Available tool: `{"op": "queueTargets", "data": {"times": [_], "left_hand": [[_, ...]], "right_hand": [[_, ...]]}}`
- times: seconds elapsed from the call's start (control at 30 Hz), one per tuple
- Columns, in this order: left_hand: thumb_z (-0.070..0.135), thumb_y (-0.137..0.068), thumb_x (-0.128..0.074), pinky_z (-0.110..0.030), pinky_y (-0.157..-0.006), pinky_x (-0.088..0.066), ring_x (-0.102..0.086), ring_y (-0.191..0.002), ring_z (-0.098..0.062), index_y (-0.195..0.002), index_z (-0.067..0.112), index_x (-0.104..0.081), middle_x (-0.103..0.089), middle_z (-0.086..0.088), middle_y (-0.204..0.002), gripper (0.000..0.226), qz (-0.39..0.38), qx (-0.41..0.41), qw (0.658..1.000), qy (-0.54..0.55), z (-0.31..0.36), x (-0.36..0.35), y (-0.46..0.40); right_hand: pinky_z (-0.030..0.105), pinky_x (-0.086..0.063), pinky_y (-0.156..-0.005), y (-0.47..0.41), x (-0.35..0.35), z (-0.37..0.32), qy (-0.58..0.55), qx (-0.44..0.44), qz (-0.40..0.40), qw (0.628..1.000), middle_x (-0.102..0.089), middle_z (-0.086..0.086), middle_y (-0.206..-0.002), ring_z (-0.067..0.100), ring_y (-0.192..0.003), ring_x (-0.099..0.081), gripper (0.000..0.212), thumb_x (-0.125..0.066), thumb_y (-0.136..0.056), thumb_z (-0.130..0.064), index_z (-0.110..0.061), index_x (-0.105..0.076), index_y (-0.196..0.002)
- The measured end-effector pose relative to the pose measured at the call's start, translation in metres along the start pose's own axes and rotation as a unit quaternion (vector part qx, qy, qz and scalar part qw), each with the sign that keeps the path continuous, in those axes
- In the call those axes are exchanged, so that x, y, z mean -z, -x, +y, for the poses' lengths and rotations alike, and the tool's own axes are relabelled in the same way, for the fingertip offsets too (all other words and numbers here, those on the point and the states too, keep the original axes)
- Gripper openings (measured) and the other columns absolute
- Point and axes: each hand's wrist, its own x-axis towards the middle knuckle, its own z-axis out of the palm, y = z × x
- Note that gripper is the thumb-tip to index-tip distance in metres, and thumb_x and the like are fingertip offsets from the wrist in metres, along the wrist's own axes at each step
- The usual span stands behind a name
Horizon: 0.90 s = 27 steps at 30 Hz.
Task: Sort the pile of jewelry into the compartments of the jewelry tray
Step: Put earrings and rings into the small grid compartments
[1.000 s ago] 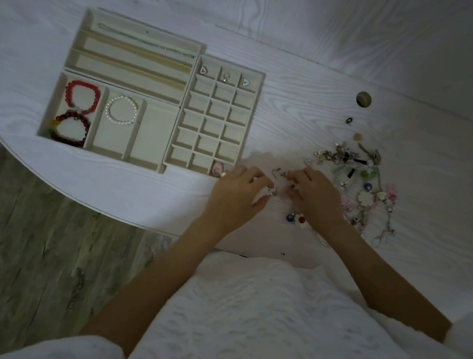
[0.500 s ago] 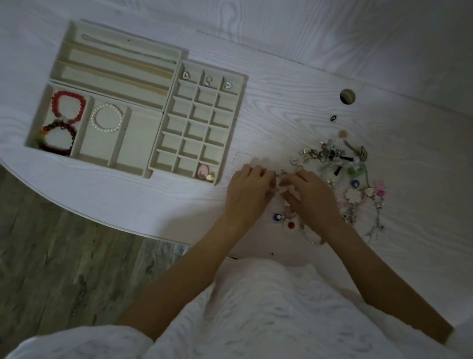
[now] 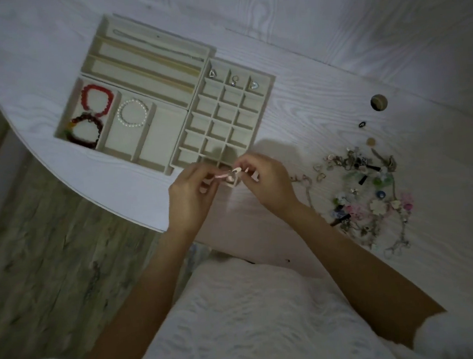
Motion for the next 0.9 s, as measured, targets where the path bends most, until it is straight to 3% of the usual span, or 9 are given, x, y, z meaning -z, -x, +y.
{"op": "queueTargets", "data": {"times": [0.13, 0.3, 0.47, 0.6, 0.77, 0.9], "left_hand": [[-0.006, -0.074, -0.064, -0.025, -0.076, -0.045, -0.057, -0.087, -0.019, -0.095, 0.008, -0.071, -0.068, -0.009, -0.096, 0.026, 0.004, -0.058, 0.997, -0.058, -0.013, -0.008, 0.002], [0.01, -0.082, -0.061, -0.03, -0.081, -0.041, -0.056, -0.089, -0.028, -0.098, 0.012, -0.071, -0.065, -0.007, -0.098, 0.019, 0.021, -0.06, 0.992, -0.11, -0.022, -0.003, 0.012], [0.022, -0.083, -0.057, -0.032, -0.074, -0.038, -0.046, -0.088, -0.026, -0.098, 0.011, -0.07, -0.059, -0.013, -0.095, 0.022, -0.006, -0.051, 0.99, -0.129, -0.026, 0.001, -0.005], [0.034, -0.086, -0.054, -0.032, -0.073, -0.038, -0.047, -0.085, -0.028, -0.097, 0.018, -0.072, -0.057, -0.009, -0.093, 0.027, -0.07, -0.065, 0.987, -0.131, -0.024, 0.001, -0.021], [0.024, -0.078, -0.076, -0.032, -0.069, -0.043, -0.052, -0.081, -0.03, -0.092, 0.019, -0.076, -0.057, -0.009, -0.086, 0.015, -0.135, -0.092, 0.975, -0.151, -0.023, -0.001, -0.039], [0.022, -0.069, -0.082, -0.029, -0.064, -0.039, -0.053, -0.075, -0.032, -0.082, 0.017, -0.076, -0.058, -0.011, -0.082, 0.015, -0.169, -0.093, 0.97, -0.149, -0.02, -0.003, -0.047]], "right_hand": [[0.035, -0.05, -0.071, -0.007, -0.01, 0.002, 0.057, 0.041, -0.018, 0.997, -0.062, 0.002, -0.096, 0.019, -0.088, -0.057, 0.025, -0.055, -0.082, 0.0, -0.015, -0.066, -0.098], [0.031, -0.049, -0.077, 0.003, -0.003, 0.01, 0.058, 0.046, 0.019, 0.997, -0.059, 0.005, -0.1, 0.019, -0.092, -0.056, 0.029, -0.055, -0.08, 0.003, -0.014, -0.067, -0.1], [0.023, -0.042, -0.069, -0.003, 0.0, 0.005, 0.111, 0.027, 0.022, 0.993, -0.061, 0.004, -0.094, 0.017, -0.084, -0.055, 0.017, -0.057, -0.085, -0.009, -0.013, -0.068, -0.097], [0.025, -0.039, -0.063, -0.015, -0.003, 0.001, 0.193, 0.074, -0.018, 0.978, -0.061, 0.007, -0.087, 0.025, -0.081, -0.056, 0.015, -0.062, -0.081, -0.008, -0.014, -0.071, -0.091], [0.025, -0.038, -0.058, -0.026, -0.003, -0.003, 0.23, 0.073, -0.051, 0.969, -0.061, 0.009, -0.086, 0.026, -0.08, -0.056, 0.009, -0.065, -0.078, -0.008, -0.01, -0.07, -0.085], [0.031, -0.044, -0.061, -0.028, -0.001, -0.001, 0.226, 0.071, -0.065, 0.969, -0.061, 0.008, -0.09, 0.025, -0.086, -0.055, 0.008, -0.062, -0.082, -0.011, -0.009, -0.066, -0.088]]}}
